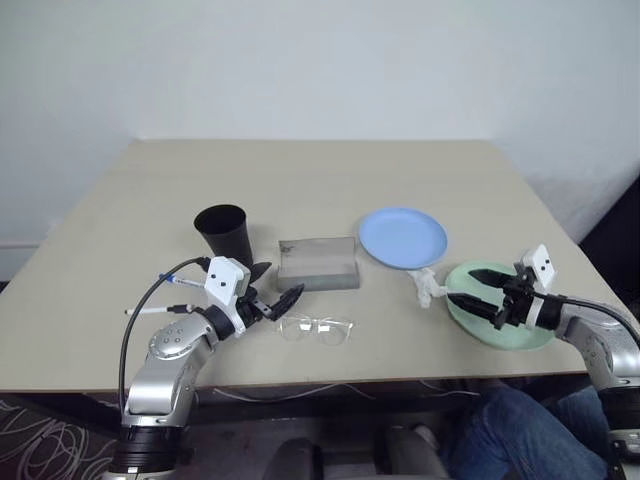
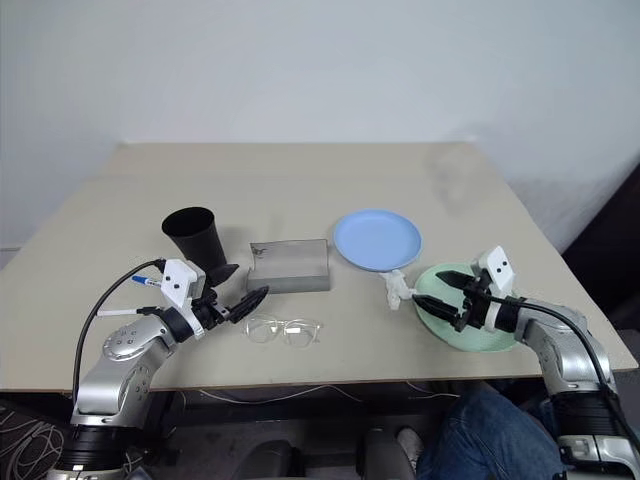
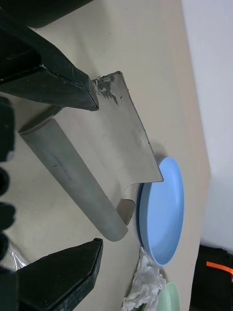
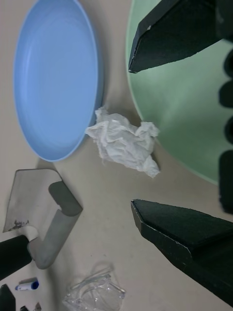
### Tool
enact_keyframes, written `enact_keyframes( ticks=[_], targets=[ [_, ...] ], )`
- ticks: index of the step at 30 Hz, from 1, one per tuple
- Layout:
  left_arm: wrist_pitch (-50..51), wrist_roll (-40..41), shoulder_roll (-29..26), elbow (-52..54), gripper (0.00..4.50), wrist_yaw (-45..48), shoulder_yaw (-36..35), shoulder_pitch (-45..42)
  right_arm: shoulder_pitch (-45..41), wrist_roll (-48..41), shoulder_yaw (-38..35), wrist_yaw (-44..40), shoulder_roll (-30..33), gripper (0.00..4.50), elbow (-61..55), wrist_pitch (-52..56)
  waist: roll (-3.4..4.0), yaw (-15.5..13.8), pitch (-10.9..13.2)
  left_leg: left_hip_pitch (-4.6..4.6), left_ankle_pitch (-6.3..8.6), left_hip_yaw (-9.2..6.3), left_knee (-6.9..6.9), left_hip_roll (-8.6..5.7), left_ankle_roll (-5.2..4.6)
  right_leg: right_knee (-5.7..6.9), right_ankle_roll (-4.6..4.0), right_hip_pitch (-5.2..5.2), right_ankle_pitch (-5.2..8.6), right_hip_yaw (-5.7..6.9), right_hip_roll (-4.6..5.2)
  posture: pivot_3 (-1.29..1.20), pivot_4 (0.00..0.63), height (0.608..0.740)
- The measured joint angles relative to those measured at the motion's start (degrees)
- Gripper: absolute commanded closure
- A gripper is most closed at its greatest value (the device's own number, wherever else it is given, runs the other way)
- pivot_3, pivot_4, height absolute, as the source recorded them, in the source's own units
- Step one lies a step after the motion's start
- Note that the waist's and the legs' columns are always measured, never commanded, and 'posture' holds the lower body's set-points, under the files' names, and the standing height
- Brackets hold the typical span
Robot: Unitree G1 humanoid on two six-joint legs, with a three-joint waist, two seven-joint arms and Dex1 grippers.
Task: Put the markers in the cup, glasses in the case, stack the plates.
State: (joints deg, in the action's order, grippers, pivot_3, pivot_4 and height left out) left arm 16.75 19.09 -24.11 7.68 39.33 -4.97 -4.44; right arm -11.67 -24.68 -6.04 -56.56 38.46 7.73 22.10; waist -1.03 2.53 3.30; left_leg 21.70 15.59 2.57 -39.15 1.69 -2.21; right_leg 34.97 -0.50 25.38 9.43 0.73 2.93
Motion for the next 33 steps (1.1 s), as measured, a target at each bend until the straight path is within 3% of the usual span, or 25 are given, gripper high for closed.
enact_keyframes(
  ticks=[21, 33],
  targets=[
    [-2.34, 1.47, -3.59, -4.14, 0.04, 5.69, -1.04, -2.58, 3.4, -0.5, -1.1, 10.4, -4.09, 0.0, -11.59, 4.3, 0.01, -0.04, -0.01, -0.01, 0.0, 0.01, -0.03, 0.01, 0.0, 0.05, 0.0, -0.02, 0.0, 0.0, -0.01, 0.0, 0.0, 0.721],
    [-1.63, 3.53, -3.63, -3.06, 0.04, 6.86, -1.93, -0.89, 5.74, -2.16, -2.44, 12.73, -2.92, 0.0, -17.78, 9.45, 0.01, -0.02, -0.01, -0.04, 0.0, 0.01, -0.04, 0.05, 0.01, 0.05, -0.02, -0.01, 0.01, -0.02, 0.01, 0.0, 0.0, 0.721]
  ],
)
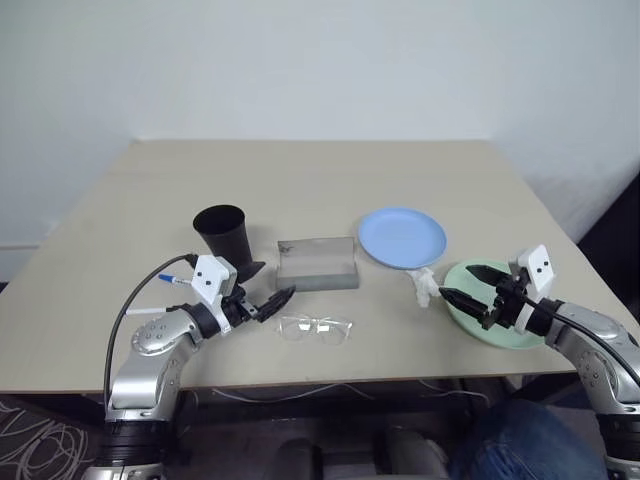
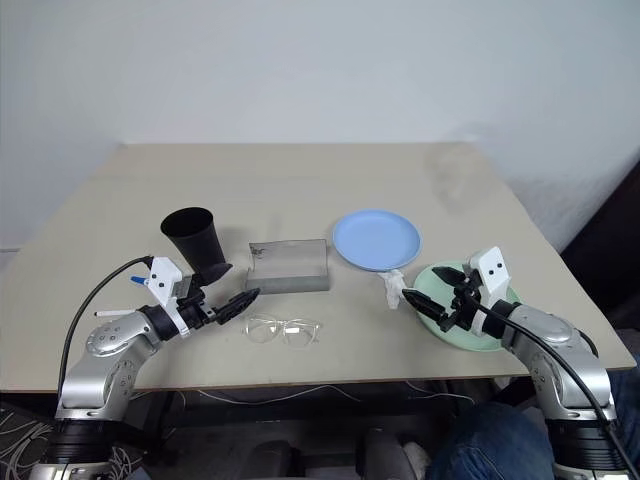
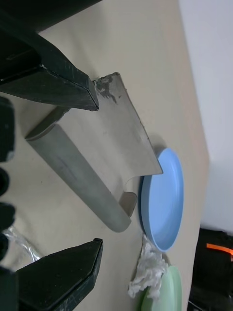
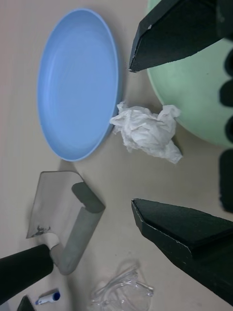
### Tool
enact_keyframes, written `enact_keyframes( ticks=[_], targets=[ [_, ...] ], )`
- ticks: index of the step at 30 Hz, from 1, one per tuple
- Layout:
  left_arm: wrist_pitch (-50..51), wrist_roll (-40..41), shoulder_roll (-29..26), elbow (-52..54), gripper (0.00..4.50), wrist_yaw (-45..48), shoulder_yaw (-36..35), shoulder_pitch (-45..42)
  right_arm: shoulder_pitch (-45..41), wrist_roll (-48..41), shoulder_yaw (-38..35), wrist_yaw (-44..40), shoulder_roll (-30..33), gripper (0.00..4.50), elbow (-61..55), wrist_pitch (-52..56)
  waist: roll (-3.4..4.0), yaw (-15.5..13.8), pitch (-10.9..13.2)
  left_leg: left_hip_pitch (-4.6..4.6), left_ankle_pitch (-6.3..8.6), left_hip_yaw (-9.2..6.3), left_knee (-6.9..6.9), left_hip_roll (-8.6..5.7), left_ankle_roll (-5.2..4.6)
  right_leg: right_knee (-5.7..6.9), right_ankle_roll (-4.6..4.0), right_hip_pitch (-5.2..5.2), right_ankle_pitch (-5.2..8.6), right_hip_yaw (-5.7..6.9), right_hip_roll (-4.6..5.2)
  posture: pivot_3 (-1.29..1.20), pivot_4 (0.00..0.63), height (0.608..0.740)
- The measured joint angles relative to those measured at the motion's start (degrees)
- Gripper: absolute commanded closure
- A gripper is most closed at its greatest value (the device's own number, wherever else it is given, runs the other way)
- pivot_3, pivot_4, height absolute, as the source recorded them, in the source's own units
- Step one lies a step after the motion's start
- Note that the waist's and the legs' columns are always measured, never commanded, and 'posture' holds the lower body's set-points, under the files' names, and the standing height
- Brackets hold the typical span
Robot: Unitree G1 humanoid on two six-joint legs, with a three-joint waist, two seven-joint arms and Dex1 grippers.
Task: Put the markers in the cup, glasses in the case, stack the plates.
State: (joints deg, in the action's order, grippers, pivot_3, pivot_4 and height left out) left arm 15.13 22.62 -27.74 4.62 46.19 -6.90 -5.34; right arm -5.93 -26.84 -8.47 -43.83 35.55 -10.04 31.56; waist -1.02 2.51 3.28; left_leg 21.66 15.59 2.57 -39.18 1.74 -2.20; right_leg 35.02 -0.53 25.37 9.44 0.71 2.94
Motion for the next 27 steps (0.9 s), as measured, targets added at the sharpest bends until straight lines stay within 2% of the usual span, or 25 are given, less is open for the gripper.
enact_keyframes(
  ticks=[14, 27],
  targets=[
    [3.54, 1.84, -1.0, 4.16, 0.04, 4.09, 4.0, 0.21, -0.21, 3.61, 5.06, 2.87, 2.26, 0.0, -0.83, 7.25, -0.01, 0.03, 0.0, 0.01, 0.0, 0.0, -0.01, -0.02, -0.01, 0.0, -0.01, 0.01, 0.0, -0.01, -0.01, 0.0, 0.0, 0.721],
    [3.42, 1.0, 1.3, 4.16, 0.04, 3.5, 7.83, -0.87, -0.78, 7.93, 8.93, 8.88, 1.23, 0.0, -3.14, 12.0, -0.01, 0.03, 0.0, 0.02, -0.01, -0.01, -0.03, -0.03, -0.01, 0.0, 0.0, 0.0, 0.0, -0.01, -0.01, 0.0, 0.0, 0.721]
  ],
)
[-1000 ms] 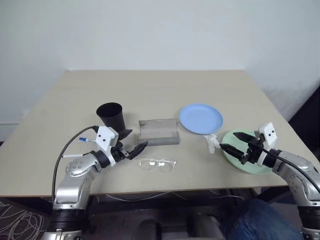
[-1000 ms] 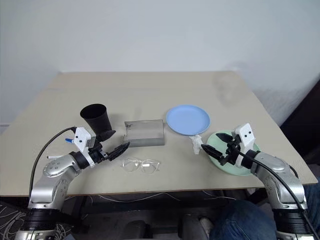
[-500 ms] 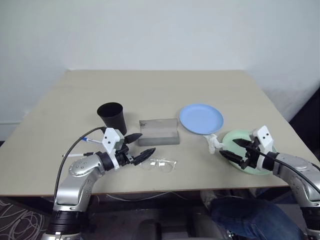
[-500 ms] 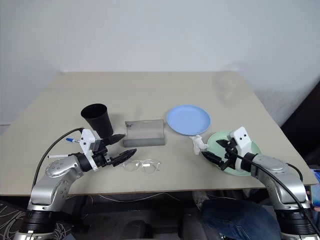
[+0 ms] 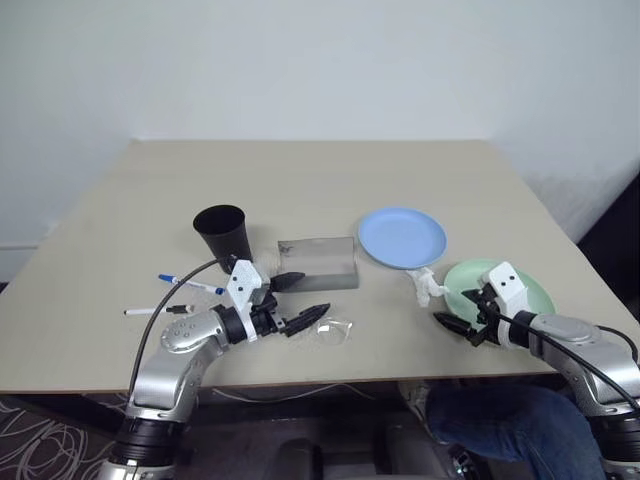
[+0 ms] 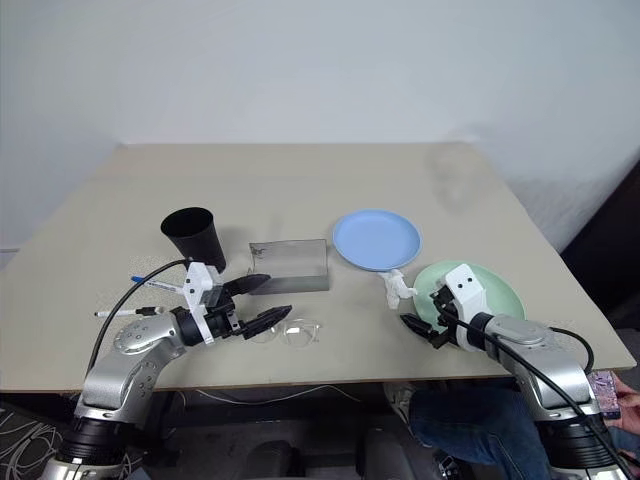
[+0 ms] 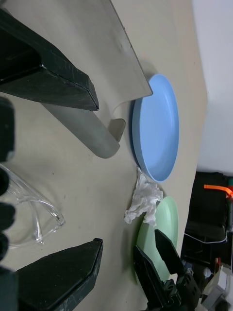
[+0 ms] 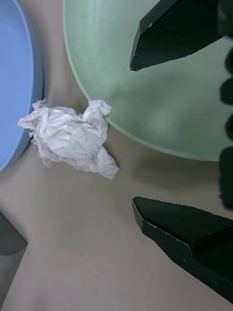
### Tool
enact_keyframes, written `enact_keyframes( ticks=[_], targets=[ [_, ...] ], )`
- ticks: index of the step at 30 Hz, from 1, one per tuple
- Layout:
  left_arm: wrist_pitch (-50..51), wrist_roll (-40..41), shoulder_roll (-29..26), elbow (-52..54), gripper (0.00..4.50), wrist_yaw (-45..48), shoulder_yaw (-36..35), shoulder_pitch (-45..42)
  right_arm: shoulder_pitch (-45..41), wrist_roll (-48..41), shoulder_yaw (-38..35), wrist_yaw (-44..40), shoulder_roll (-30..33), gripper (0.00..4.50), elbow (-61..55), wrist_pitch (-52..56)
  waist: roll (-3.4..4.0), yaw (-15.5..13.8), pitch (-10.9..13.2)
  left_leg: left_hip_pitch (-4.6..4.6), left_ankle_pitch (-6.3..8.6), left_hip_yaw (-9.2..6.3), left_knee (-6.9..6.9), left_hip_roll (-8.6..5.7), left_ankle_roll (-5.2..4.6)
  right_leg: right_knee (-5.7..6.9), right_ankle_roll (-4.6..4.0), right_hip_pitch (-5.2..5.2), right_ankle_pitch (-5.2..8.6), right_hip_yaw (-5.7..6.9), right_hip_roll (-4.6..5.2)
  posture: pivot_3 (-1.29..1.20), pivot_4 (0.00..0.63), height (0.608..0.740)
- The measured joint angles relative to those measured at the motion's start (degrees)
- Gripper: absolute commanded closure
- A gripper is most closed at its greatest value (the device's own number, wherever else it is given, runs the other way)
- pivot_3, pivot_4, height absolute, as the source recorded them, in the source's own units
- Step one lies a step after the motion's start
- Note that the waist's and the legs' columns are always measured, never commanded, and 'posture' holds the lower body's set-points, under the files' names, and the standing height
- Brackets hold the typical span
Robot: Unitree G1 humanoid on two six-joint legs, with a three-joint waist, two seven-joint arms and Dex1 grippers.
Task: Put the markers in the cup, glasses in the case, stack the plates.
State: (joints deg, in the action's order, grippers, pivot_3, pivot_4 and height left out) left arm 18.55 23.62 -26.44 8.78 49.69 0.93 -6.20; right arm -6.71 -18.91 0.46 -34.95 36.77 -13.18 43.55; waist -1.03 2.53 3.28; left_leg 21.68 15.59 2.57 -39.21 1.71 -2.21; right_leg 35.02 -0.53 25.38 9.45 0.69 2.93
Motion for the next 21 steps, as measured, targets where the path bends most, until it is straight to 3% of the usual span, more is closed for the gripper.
enact_keyframes(
  ticks=[16, 19, 21],
  targets=[
    [-0.11, -0.3, 0.33, 0.0, 0.04, -0.6, 0.18, -0.51, -2.08, 8.61, 5.87, 5.98, -1.54, 0.0, -0.9, 0.9, 0.0, 0.0, 0.0, 0.01, 0.0, -0.01, -0.01, -0.01, 0.0, 0.0, 0.0, 0.0, 0.0, 0.0, 0.0, 0.0, 0.0, 0.721],
    [-0.11, -0.41, 0.33, 0.0, 0.0, -0.87, 0.19, -0.56, -2.51, 9.12, 5.93, 6.03, -1.61, 0.6, -0.76, 0.97, 0.0, -0.01, 0.0, 0.01, 0.0, 0.0, -0.01, -0.01, -0.01, 0.0, 0.0, 0.0, 0.0, 0.0, -0.01, 0.0, 0.0, 0.721],
    [-0.11, -0.46, 0.33, 0.0, 0.0, -0.99, 0.2, -0.64, -2.9, 9.65, 5.95, 6.01, -1.61, 1.24, -0.73, 1.08, 0.0, 0.0, 0.0, 0.01, -0.01, -0.01, -0.01, -0.01, -0.01, 0.0, 0.0, 0.0, 0.0, 0.0, -0.01, 0.0, 0.0, 0.721]
  ],
)
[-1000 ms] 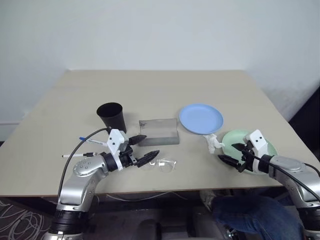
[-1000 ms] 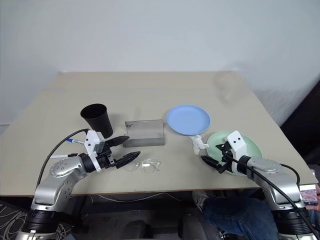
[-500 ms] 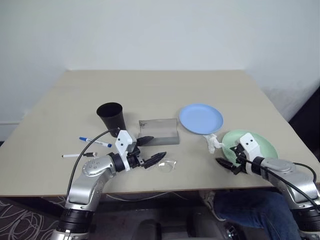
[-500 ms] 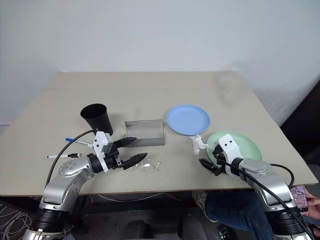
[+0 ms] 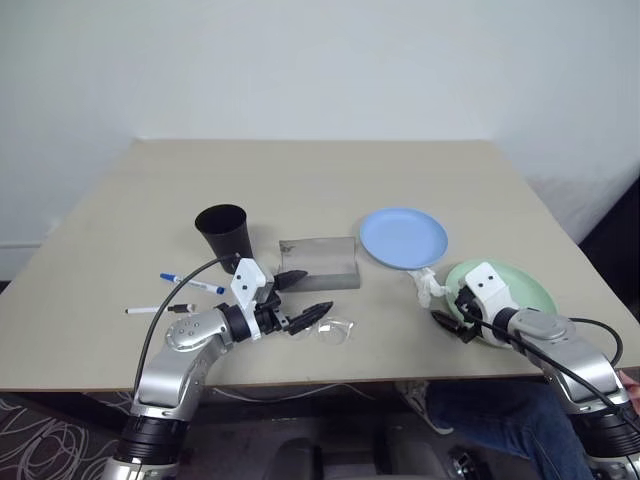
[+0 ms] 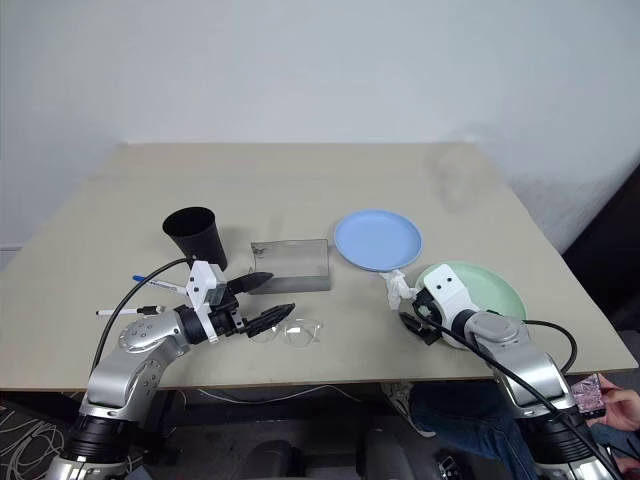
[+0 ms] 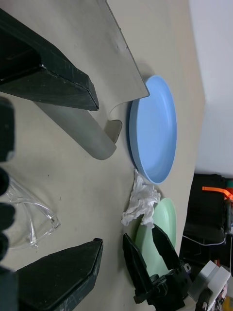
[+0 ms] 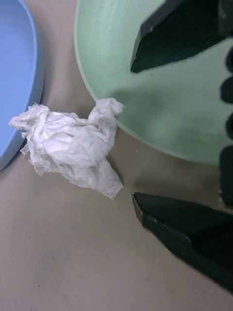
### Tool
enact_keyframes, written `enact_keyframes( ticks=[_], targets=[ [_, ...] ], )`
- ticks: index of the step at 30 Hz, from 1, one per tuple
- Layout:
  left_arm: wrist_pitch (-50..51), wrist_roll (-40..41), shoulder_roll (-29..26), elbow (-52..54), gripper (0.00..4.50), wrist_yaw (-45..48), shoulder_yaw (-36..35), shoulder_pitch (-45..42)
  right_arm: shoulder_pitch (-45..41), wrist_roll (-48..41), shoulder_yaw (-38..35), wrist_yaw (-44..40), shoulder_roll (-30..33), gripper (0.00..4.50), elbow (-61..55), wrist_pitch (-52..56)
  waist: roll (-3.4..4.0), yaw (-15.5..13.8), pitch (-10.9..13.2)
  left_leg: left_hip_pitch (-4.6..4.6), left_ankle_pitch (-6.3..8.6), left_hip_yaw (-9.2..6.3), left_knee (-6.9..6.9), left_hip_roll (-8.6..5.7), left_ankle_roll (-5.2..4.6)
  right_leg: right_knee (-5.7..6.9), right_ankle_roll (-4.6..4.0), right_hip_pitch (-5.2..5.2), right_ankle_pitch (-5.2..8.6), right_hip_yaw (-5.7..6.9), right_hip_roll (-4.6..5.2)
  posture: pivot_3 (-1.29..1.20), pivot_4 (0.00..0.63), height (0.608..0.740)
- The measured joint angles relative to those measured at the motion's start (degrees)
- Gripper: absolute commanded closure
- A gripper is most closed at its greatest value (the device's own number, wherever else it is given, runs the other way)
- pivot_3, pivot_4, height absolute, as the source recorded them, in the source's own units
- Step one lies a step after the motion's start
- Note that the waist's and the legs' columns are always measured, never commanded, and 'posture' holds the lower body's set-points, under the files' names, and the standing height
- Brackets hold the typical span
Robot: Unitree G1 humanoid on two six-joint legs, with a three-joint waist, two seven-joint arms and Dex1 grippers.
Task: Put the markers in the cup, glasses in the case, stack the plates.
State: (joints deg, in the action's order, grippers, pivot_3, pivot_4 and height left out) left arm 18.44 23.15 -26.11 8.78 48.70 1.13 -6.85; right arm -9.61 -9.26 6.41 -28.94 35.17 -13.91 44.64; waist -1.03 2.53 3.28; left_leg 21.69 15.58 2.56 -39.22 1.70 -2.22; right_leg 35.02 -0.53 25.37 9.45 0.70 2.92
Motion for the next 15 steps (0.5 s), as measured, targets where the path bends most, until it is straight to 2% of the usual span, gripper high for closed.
enact_keyframes(
  ticks=[7, 15],
  targets=[
    [-0.12, -0.4, 0.05, 0.0, 0.0, -0.22, 0.34, -0.21, -0.98, 1.03, 0.99, -0.19, 0.31, 3.75, 0.24, 1.47, 0.0, 0.0, 0.0, -0.01, 0.0, 0.0, 0.0, 0.0, 0.0, 0.0, 0.0, 0.0, 0.0, 0.0, 0.0, 0.0, 0.0, 0.721],
    [-0.42, -0.67, 0.22, 0.0, 0.0, -0.57, 0.57, -0.39, -1.62, 2.8, 1.53, 0.11, 1.11, 3.75, 1.31, 4.31, -0.01, 0.02, -0.01, -0.02, 0.0, 0.0, -0.03, 0.02, 0.0, 0.03, 0.0, -0.01, 0.0, 0.0, -0.01, 0.0, 0.0, 0.721]
  ],
)
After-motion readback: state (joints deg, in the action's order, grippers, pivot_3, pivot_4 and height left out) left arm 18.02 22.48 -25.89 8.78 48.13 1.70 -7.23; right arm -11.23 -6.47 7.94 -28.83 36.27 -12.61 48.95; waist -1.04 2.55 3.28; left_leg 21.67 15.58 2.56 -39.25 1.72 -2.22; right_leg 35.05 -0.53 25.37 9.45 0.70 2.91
